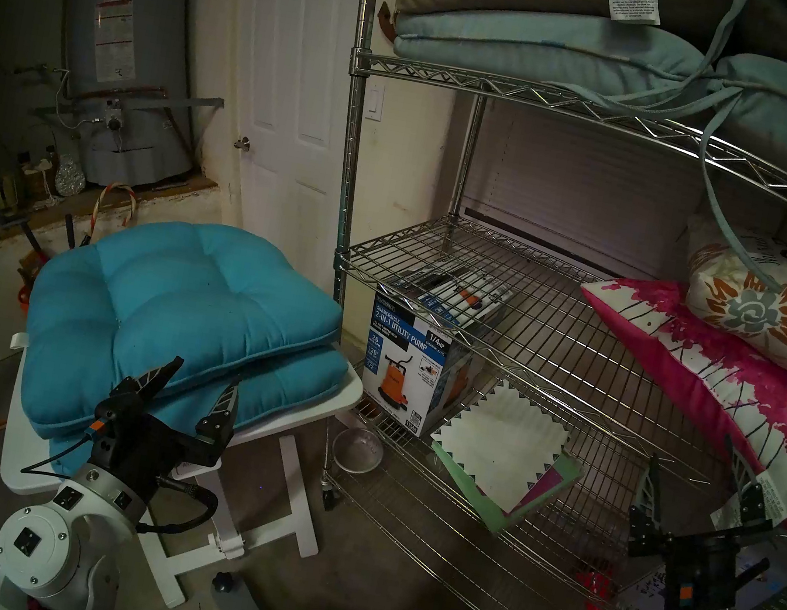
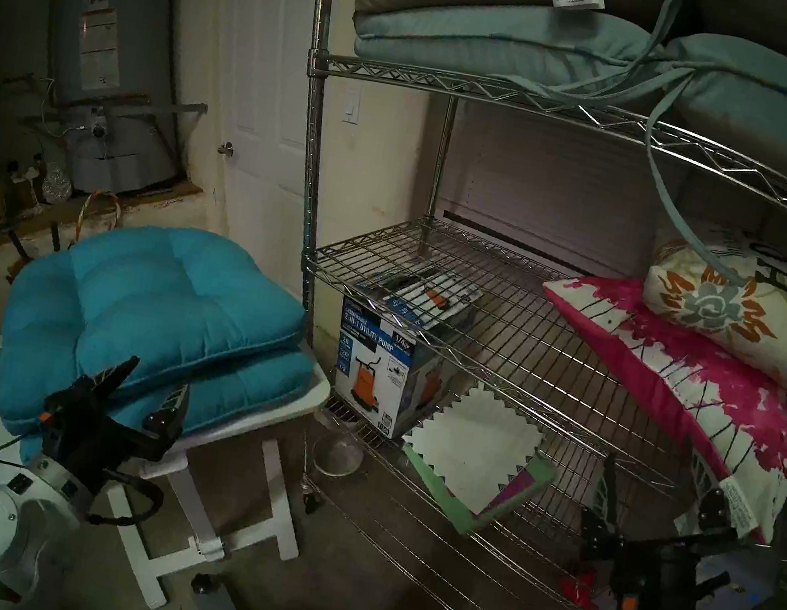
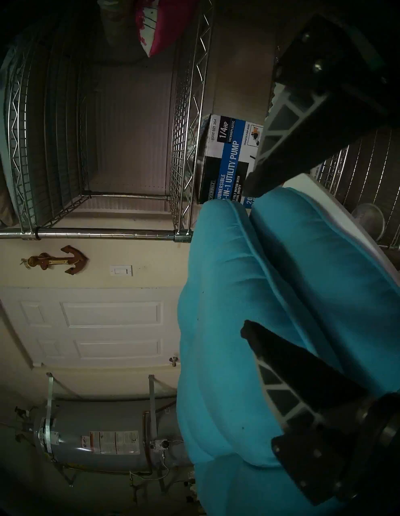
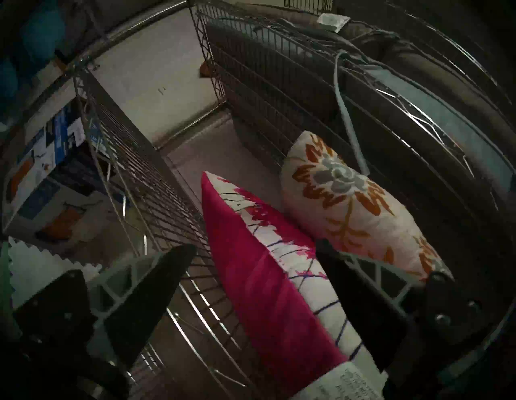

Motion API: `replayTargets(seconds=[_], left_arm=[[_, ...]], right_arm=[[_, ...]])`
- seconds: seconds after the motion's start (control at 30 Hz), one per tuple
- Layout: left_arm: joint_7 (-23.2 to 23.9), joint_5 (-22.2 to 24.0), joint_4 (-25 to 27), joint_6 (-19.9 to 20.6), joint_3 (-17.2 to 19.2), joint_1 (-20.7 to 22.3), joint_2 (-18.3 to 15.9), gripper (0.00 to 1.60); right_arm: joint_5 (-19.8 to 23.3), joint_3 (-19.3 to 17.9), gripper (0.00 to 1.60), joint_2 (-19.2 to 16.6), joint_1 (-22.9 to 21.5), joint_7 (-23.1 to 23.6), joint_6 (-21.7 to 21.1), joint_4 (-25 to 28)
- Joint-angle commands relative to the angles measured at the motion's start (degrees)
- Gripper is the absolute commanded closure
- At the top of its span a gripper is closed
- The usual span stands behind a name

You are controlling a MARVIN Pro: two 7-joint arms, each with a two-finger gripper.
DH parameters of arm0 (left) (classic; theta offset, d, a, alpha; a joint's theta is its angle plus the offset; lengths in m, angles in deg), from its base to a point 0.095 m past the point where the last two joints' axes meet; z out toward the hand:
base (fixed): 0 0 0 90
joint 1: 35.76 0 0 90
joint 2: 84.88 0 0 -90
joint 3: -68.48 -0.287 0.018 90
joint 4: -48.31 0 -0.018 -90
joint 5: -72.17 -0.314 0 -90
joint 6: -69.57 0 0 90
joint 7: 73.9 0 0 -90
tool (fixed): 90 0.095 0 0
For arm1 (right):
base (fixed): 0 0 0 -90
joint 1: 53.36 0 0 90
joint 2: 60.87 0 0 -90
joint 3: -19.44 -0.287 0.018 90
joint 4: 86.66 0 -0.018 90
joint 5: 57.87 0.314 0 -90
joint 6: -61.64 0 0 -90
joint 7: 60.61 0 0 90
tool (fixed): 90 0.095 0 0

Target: Take cushion off the shelf

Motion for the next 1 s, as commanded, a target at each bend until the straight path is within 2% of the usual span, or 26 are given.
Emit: replayTargets(seconds=[0.0, 0.17, 0.43, 0.67, 0.97], left_arm=[[-0.02, 0.02, 1.05, -0.19, 0.04, 0.14, 0.02, 0.0], [-0.02, 0.02, 1.06, -0.18, 0.04, 0.13, 0.03, 0.0], [-0.02, 0.02, 1.08, -0.18, 0.04, 0.12, 0.03, 0.0], [-0.02, 0.02, 1.08, -0.18, 0.04, 0.12, 0.03, 0.0], [-0.02, 0.01, 1.11, -0.16, 0.04, 0.11, 0.04, 0.0]], right_arm=[[-0.22, -4.67, 0.0, -2.56, -3.98, -1.91, 0.44, 1.49], [0.06, -7.2, 0.0, -4.42, -5.91, -1.06, -0.66, 1.49], [0.59, -12.48, 0.0, -8.96, -9.76, 2.23, -4.86, 1.49], [0.38, -16.05, 0.0, -11.97, -11.83, 4.45, -6.68, 1.49], [2.22, -20.91, 0.0, -16.56, -14.68, 8.09, -8.73, 1.49]])
